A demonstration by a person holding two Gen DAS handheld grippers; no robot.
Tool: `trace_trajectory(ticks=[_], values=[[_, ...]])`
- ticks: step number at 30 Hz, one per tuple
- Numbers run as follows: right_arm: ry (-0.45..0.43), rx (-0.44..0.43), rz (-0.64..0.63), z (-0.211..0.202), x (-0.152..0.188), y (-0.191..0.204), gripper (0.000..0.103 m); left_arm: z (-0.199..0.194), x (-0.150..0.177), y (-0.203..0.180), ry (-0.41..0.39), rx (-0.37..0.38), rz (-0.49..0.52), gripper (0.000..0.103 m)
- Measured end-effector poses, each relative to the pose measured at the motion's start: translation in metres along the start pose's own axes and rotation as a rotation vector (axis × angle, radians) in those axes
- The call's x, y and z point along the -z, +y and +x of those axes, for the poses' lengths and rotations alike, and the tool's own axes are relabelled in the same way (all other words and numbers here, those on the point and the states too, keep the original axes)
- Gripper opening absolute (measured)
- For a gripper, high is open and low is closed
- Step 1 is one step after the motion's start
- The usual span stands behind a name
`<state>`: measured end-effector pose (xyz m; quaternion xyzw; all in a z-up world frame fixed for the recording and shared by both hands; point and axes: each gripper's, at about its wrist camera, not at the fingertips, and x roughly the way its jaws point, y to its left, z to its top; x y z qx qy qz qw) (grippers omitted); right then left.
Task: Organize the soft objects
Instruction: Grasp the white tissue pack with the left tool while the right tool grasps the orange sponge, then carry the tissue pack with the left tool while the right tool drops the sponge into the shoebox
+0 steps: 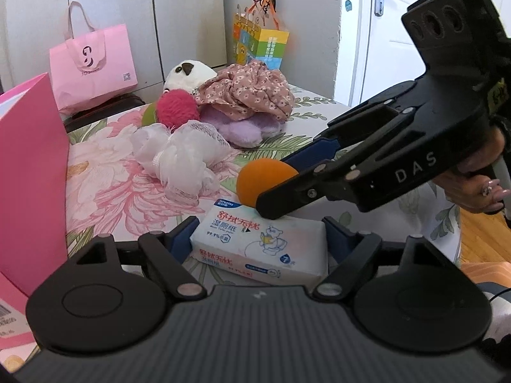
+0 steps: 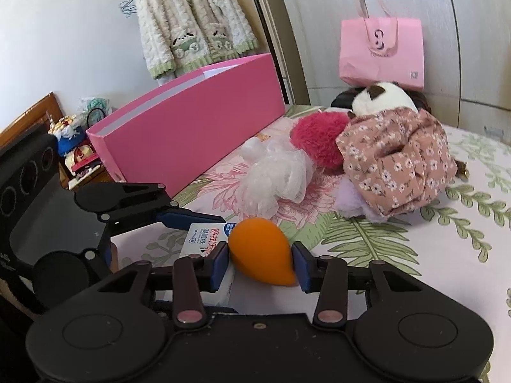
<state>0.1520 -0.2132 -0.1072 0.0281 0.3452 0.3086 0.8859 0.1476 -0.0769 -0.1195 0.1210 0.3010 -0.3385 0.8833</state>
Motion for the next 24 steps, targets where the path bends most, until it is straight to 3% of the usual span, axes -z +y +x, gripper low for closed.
trace_trajectory(ticks=[13,24], values=[[-0.01,0.137,-0.026,-0.01,0.003,0.019,0.046,-0.025,0.002,0.01,0.036,-0.05,-0.107,0.082],[0.012,0.219,-0.115,-0.028,0.002,0.054,0.046,-0.049,-0.004,0.015,0.099,-0.054,-0.136,0.082]])
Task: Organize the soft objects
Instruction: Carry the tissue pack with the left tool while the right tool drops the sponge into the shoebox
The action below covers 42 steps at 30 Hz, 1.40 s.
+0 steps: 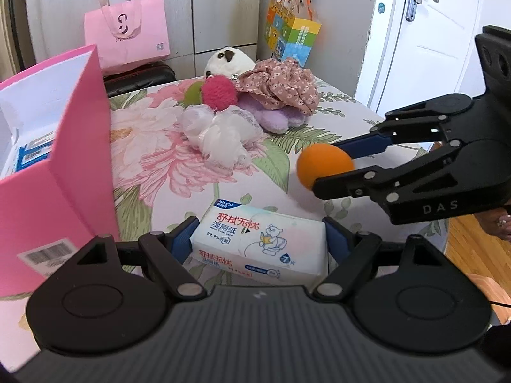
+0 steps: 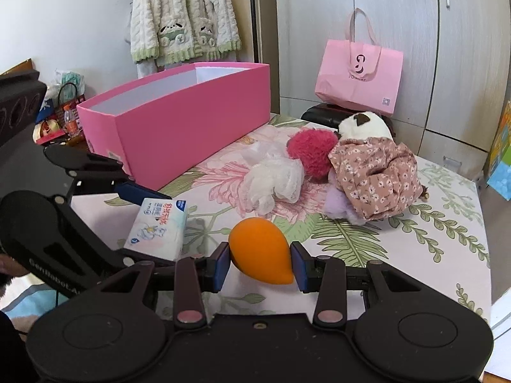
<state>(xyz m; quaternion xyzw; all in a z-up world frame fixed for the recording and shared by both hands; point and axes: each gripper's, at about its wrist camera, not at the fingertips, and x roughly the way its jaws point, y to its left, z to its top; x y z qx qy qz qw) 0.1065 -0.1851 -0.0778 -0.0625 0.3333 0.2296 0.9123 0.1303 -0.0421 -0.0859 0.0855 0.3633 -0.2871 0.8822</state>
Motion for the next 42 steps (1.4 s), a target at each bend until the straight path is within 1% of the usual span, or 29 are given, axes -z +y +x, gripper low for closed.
trace_trajectory(ticks=[2,5,11,14,17,21,30,35,39,42], values=[[0.025,0.012,-0.006,-0.002,-0.001,0.006,0.046,-0.007,0.001,0.004,0.017,0.021,-0.021,0.082],[0.042,0.002,-0.006,-0.009,-0.003,0.012,0.046,-0.015,0.005,0.009,0.039,0.049,-0.05,0.082],[0.057,-0.023,-0.026,-0.026,-0.013,0.028,0.046,-0.038,0.017,0.015,0.062,0.048,-0.068,0.082],[0.064,-0.063,-0.038,-0.034,-0.018,0.039,0.046,-0.054,0.021,0.02,0.065,0.05,-0.084,0.082],[0.044,-0.102,-0.058,-0.043,-0.022,0.052,0.046,-0.07,0.023,0.025,0.063,0.043,-0.1,0.082],[0.022,-0.161,-0.087,-0.05,-0.029,0.068,0.046,-0.091,0.023,0.03,0.037,0.013,-0.109,0.082],[-0.058,-0.233,-0.193,-0.046,-0.064,0.111,0.046,-0.13,0.013,0.049,-0.014,-0.099,-0.113,0.082],[-0.109,-0.242,-0.252,-0.047,-0.09,0.126,0.046,-0.15,0.006,0.061,-0.056,-0.157,-0.114,0.082],[-0.131,-0.244,-0.276,-0.044,-0.107,0.132,0.046,-0.158,-0.003,0.076,-0.093,-0.194,-0.131,0.082],[-0.145,-0.234,-0.289,-0.038,-0.121,0.134,0.046,-0.161,-0.012,0.088,-0.108,-0.202,-0.15,0.082]])
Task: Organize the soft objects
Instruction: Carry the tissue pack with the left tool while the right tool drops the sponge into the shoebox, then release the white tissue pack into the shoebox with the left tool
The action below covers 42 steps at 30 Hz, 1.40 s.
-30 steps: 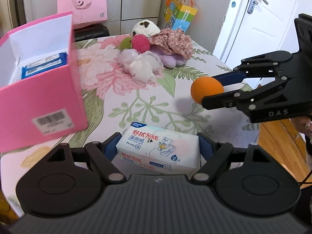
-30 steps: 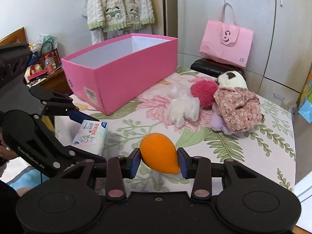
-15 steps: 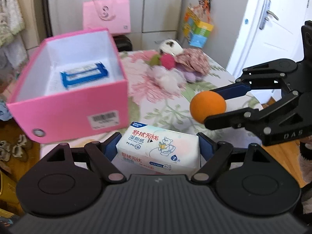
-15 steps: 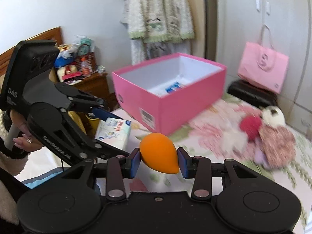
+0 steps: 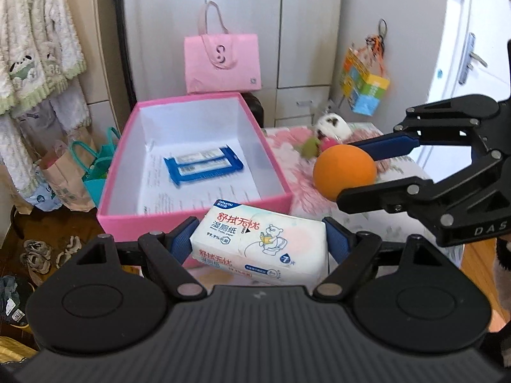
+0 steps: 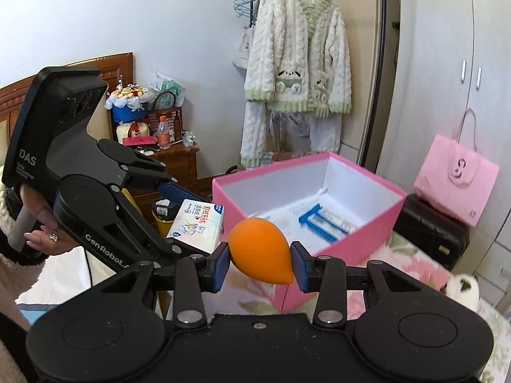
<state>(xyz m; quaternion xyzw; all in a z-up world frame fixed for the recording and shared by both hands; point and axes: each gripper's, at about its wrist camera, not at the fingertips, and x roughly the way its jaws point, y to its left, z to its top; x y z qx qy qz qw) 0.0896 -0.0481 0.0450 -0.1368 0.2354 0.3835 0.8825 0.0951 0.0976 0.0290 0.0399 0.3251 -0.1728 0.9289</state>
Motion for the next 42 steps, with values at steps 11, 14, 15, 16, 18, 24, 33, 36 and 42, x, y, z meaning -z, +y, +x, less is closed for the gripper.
trace_trajectory(ticks=[11,14,15,16,18,24,33,36,42], values=[[0.046,-0.006,0.082,0.056,-0.045,-0.052,0.047,0.037,-0.051,0.043,-0.055,-0.066,-0.039,0.082],[0.091,-0.01,0.119,0.085,-0.06,-0.077,0.047,0.063,-0.065,0.063,-0.038,-0.067,-0.109,0.082],[0.099,-0.006,0.128,0.093,-0.063,-0.084,0.047,0.073,-0.07,0.07,-0.028,-0.058,-0.136,0.082],[0.107,-0.004,0.14,0.102,-0.065,-0.093,0.047,0.084,-0.075,0.078,-0.015,-0.055,-0.163,0.082],[0.128,-0.012,0.168,0.122,-0.066,-0.112,0.047,0.105,-0.086,0.091,0.01,-0.066,-0.21,0.082],[0.192,0.003,0.33,0.175,-0.054,-0.166,0.047,0.159,-0.107,0.096,0.072,-0.097,-0.185,0.082],[0.225,0.041,0.37,0.214,-0.052,-0.192,0.05,0.2,-0.114,0.114,0.116,-0.125,-0.239,0.084],[0.209,0.032,0.412,0.213,-0.048,-0.198,0.051,0.202,-0.112,0.119,0.089,-0.134,-0.27,0.087],[0.169,-0.011,0.443,0.194,-0.049,-0.197,0.064,0.178,-0.112,0.112,-0.015,-0.125,-0.195,0.096]])
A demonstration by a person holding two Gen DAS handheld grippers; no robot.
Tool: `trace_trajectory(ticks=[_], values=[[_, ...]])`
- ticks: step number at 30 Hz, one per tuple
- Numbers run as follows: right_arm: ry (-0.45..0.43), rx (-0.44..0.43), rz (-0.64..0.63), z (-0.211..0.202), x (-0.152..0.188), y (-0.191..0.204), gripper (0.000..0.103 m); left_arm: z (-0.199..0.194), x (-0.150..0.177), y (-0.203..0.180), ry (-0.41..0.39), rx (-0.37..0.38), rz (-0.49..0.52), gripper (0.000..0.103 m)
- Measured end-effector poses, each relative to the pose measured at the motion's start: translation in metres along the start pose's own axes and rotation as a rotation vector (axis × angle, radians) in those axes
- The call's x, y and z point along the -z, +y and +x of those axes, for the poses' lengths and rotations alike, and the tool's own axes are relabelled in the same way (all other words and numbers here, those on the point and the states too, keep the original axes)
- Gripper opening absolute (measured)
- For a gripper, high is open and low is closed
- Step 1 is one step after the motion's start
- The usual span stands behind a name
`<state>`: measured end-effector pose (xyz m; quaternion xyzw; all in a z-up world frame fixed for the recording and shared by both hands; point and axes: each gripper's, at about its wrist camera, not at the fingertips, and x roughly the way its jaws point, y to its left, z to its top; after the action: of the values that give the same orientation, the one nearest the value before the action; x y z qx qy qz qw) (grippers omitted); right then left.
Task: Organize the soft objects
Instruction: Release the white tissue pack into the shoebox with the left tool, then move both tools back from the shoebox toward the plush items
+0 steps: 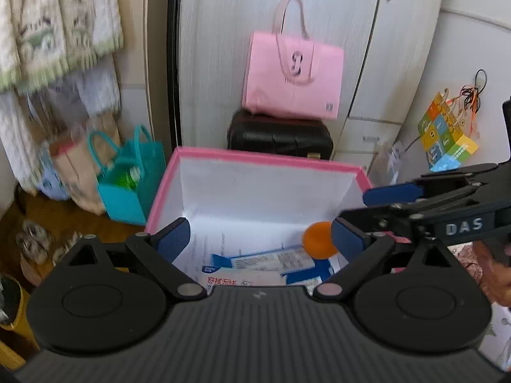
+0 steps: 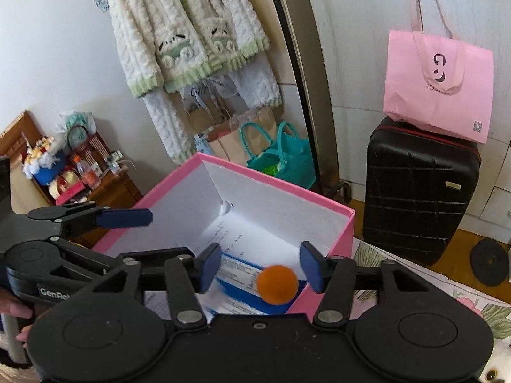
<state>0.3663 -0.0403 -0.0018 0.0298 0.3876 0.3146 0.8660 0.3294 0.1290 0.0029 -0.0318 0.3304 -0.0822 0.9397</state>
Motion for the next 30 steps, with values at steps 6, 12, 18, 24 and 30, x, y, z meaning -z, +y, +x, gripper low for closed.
trace_trajectory(ticks=[6,12,18,24,30], values=[[0.004,-0.008,-0.055,-0.038,0.016,0.015,0.064,-0.034,0.004,-0.004,0.062,0.018,0.067,0.096],[-0.004,0.023,-0.162,-0.082,0.037,0.042,0.064,-0.078,0.019,-0.015,0.051,0.017,0.129,0.096],[-0.028,0.053,-0.256,-0.122,0.061,0.07,0.064,-0.119,0.039,-0.039,0.021,0.032,0.226,0.096],[-0.05,0.085,-0.305,-0.155,0.084,0.088,0.064,-0.143,0.058,-0.061,0.021,0.052,0.31,0.096],[-0.076,0.13,-0.336,-0.186,0.109,0.092,0.064,-0.166,0.069,-0.08,-0.009,0.047,0.352,0.096]])
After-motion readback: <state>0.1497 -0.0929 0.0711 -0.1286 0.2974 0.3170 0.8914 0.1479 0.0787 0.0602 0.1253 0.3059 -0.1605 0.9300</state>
